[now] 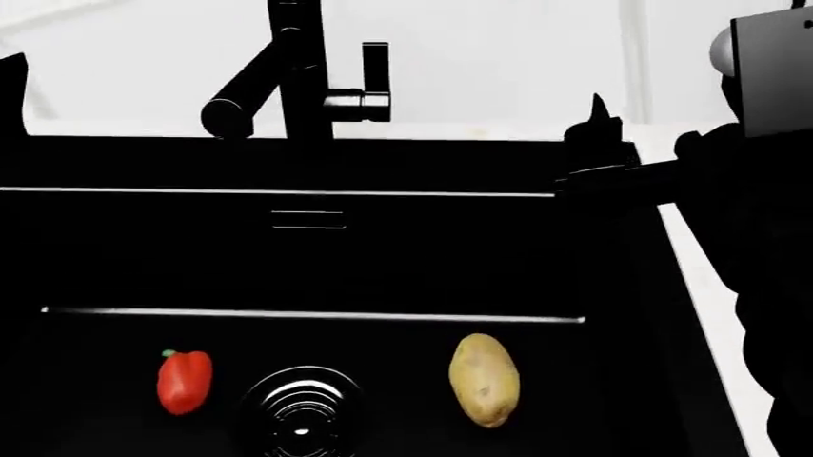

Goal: Pick the vegetables from the sink and place them on the cutting board.

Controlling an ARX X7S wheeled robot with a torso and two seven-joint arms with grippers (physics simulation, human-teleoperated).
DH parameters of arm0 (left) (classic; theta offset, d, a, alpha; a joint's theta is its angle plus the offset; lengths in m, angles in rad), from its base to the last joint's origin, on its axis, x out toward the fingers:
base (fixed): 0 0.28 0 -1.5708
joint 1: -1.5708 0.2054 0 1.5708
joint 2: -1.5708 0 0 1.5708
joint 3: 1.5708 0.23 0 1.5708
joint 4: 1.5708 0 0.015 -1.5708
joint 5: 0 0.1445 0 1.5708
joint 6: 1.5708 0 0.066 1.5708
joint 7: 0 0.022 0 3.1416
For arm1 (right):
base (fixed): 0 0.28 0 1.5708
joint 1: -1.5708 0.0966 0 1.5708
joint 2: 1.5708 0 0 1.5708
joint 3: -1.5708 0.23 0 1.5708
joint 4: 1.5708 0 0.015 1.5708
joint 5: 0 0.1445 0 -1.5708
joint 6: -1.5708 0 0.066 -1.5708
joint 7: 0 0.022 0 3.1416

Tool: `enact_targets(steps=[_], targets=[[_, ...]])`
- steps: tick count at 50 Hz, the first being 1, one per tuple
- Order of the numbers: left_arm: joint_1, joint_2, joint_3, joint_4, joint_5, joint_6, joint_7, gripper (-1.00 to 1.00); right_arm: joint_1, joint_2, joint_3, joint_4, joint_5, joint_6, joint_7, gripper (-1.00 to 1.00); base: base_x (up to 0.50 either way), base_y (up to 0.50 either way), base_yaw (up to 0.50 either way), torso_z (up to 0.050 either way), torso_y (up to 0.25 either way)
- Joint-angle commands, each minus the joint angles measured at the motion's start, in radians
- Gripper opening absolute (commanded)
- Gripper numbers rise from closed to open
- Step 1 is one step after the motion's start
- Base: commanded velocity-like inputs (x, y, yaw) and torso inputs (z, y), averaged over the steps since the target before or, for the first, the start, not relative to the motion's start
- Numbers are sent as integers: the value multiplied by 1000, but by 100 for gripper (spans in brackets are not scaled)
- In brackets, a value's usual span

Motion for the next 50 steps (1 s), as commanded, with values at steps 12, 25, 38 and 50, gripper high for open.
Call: enact_targets(steps=[12,25,38,50], targets=[[14,-14,-5,6,-10,-6,-6,100,-10,10,-21,-20,7,9,3,100,500,0,0,0,1],[46,9,-54,45,-73,-105,-36,100,48,-12,-73,-46,80,205,-3,100,246,0,0,0,1],[199,12,-79,171,-151,-222,-66,100,-61,-63,-76,-109,148,282,13,100,0,0,0,0,0],[303,24,-36,155,-164,-235,-80,100,-153,-62,-134,-68,127,233,24,100,0,0,0,0,0]])
